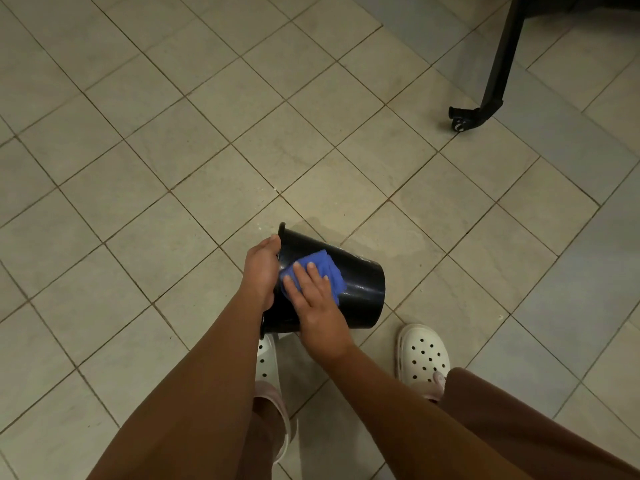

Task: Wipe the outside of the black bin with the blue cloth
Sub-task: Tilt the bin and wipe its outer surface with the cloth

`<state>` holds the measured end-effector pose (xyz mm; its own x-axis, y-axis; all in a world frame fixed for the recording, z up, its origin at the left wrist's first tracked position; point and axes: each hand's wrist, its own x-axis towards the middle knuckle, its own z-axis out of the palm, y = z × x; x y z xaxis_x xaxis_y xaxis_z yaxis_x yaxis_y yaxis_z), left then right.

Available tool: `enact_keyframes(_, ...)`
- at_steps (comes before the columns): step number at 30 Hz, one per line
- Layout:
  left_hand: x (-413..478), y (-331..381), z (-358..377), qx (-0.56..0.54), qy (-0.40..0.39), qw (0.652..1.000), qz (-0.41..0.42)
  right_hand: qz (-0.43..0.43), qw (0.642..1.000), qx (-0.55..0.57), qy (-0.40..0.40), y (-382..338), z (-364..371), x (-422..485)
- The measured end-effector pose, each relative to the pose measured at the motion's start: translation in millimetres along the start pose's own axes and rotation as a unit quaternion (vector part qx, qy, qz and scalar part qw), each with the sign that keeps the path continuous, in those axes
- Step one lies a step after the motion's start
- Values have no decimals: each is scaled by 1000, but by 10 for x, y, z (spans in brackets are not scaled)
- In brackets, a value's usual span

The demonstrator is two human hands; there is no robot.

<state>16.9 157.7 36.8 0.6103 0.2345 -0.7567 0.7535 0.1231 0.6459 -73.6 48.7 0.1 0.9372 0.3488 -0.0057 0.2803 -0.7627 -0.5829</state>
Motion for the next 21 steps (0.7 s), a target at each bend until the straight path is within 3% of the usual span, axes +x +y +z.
enact_keyframes(5,-13,-28,-3,-5,-2,1000,-2,-81,997,-17,-7,169,-78,36)
enact_keyframes(11,-12,-3,37,-37,-1,999,-13,61,996,68,14,58,-178,588)
enact_keyframes(13,5,-8,26,-40,6,999,-11,72,995,72,5,95,-191,637)
enact_keyframes(19,4,-38,5,-31,1,999,-22,-40,999,24,-3,195,-150,115)
enact_keyframes(21,-17,-43,17,-42,-4,999,-27,-41,999,20,2,228,-171,199)
